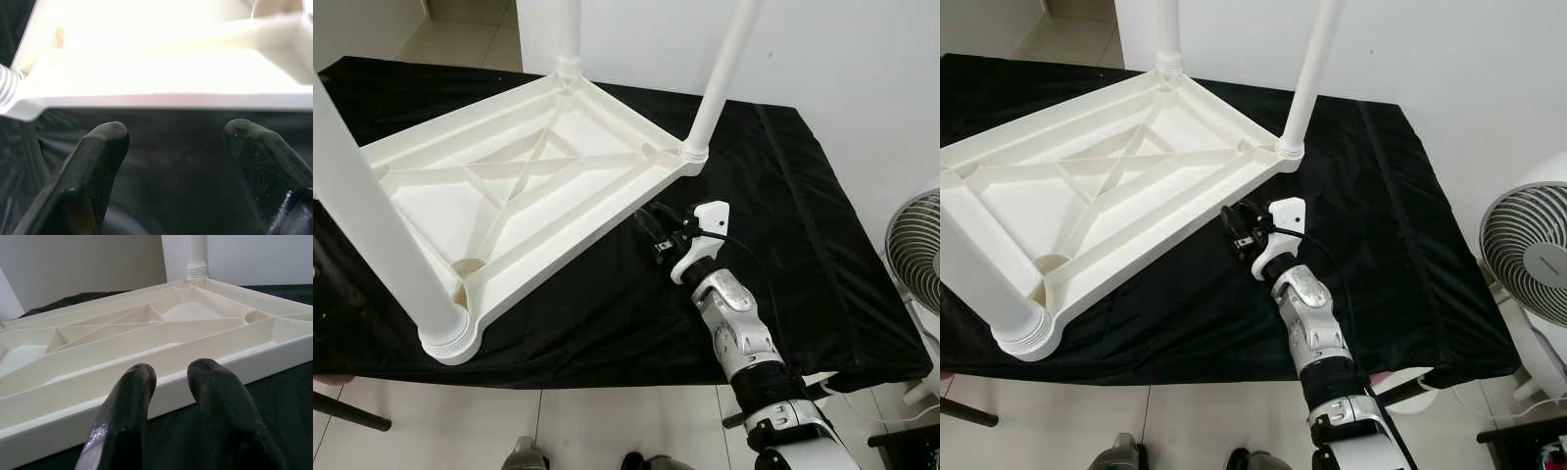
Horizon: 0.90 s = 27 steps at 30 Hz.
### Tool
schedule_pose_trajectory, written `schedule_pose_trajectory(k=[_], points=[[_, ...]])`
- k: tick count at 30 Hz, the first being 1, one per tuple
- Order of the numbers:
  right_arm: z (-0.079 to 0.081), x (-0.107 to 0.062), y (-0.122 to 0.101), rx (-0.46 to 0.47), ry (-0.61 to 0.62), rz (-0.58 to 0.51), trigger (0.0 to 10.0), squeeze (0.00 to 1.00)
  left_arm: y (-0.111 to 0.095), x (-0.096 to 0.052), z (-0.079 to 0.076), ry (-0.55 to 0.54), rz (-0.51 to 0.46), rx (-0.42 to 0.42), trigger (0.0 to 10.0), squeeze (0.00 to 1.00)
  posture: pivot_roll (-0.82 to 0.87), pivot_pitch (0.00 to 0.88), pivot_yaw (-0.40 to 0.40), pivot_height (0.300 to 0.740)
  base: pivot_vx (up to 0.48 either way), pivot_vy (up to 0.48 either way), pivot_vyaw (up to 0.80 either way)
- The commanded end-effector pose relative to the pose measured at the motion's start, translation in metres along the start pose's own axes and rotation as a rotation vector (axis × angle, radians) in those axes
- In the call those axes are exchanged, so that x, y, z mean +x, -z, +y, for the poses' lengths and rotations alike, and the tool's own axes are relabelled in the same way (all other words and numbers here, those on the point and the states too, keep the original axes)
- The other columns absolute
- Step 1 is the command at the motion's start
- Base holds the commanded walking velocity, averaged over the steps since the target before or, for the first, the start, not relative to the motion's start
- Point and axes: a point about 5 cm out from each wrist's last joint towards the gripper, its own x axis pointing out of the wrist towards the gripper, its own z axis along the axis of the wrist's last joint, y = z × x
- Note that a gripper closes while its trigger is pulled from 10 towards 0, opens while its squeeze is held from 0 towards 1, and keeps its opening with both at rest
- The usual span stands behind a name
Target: Building children table
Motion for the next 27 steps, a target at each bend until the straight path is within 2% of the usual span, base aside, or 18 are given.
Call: schedule_pose_trajectory(k=[1, 2, 3, 4, 5, 7, 8, 9, 13, 14, 17, 19, 21, 23, 24, 27], points=[[-0.002, -0.003, 0.004, 0.001, 0.011, 0.011, 10.0, 0.0, 0.002, -0.003, 0.022, -0.514, 0.007, 0.002, 10.0, 0.0, 0.38, 0.136, -0.08, 0.74, 0.0, 0.0, 0.0], [0.0, -0.003, 0.004, 0.006, 0.011, 0.009, 10.0, 0.0, -0.008, 0.005, 0.02, -0.53, -0.054, -0.026, 10.0, 0.0, 0.37, 0.133, -0.08, 0.74, 0.0, 0.0, 0.0], [0.0, -0.003, 0.004, 0.006, 0.011, 0.009, 10.0, 0.0, -0.008, 0.005, 0.02, -0.53, -0.054, -0.026, 10.0, 0.0, 0.37, 0.133, -0.08, 0.74, 0.0, 0.0, 0.0], [0.002, -0.003, 0.004, 0.009, 0.008, 0.006, 10.0, 0.0, -0.016, 0.017, 0.014, -0.513, -0.115, -0.061, 10.0, 0.0, 0.36, 0.132, -0.08, 0.74, 0.0, 0.0, 0.0], [0.002, -0.003, 0.004, 0.009, 0.008, 0.006, 10.0, 0.0, -0.016, 0.017, 0.014, -0.513, -0.115, -0.061, 10.0, 0.0, 0.36, 0.132, -0.08, 0.74, 0.0, 0.0, 0.0], [0.007, -0.003, 0.004, 0.013, -0.009, 0.001, 10.0, 0.0, -0.033, 0.036, 0.0, -0.453, -0.211, -0.121, 10.0, 0.0, 0.35, 0.13, -0.077, 0.74, 0.0, 0.0, 0.0], [0.007, -0.003, 0.004, 0.013, -0.009, 0.001, 10.0, 0.0, -0.033, 0.036, 0.0, -0.453, -0.211, -0.121, 10.0, 0.0, 0.35, 0.13, -0.077, 0.74, 0.0, 0.0, 0.0], [0.011, -0.004, 0.003, 0.014, -0.036, -0.001, 10.0, 0.0, -0.041, 0.046, -0.01, -0.416, -0.255, -0.159, 10.0, 0.0, 0.34, 0.129, -0.073, 0.74, 0.0, 0.0, 0.0], [0.015, -0.007, 0.003, 0.016, -0.07, 0.0, 10.0, 0.0, -0.05, 0.055, -0.02, -0.378, -0.297, -0.206, 10.0, 0.0, 0.34, 0.129, -0.073, 0.74, 0.0, 0.0, 0.0], [0.023, -0.012, 0.004, 0.019, -0.162, 0.02, 10.0, 0.0, -0.058, 0.063, -0.032, -0.339, -0.328, -0.235, 10.0, 0.0, 0.34, 0.129, -0.073, 0.74, 0.0, 0.0, 0.0], [0.029, -0.016, 0.005, 0.024, -0.228, 0.035, 10.0, 0.0, -0.064, 0.067, -0.039, -0.312, -0.348, -0.252, 10.0, 0.0, 0.34, 0.129, -0.073, 0.74, 0.0, 0.0, 0.0], [0.039, -0.024, 0.008, 0.017, -0.356, 0.076, 10.0, 0.0, -0.077, 0.077, -0.051, -0.274, -0.39, -0.287, 10.0, 0.0, 0.31, 0.13, -0.064, 0.74, 0.0, 0.0, 0.0], [0.04, -0.026, 0.009, 0.02, -0.384, 0.086, 10.0, 0.0, -0.08, 0.079, -0.053, -0.272, -0.399, -0.291, 10.0, 0.0, 0.31, 0.13, -0.064, 0.74, 0.0, 0.0, 0.0], [0.048, -0.033, 0.009, 0.033, -0.482, 0.122, 10.0, 0.0, -0.09, 0.084, -0.061, -0.253, -0.42, -0.309, 10.0, 0.0, 0.31, 0.128, -0.061, 0.74, 0.0, 0.0, 0.0], [0.048, -0.033, 0.009, 0.033, -0.482, 0.122, 10.0, 0.0, -0.09, 0.084, -0.061, -0.253, -0.42, -0.309, 10.0, 0.0, 0.31, 0.128, -0.061, 0.74, 0.0, 0.0, 0.0], [0.056, -0.042, 0.01, 0.043, -0.588, 0.159, 10.0, 0.0, -0.098, 0.089, -0.067, -0.236, -0.44, -0.329, 10.0, 0.0, 0.3, 0.125, -0.061, 0.74, 0.0, 0.0, 0.0]])
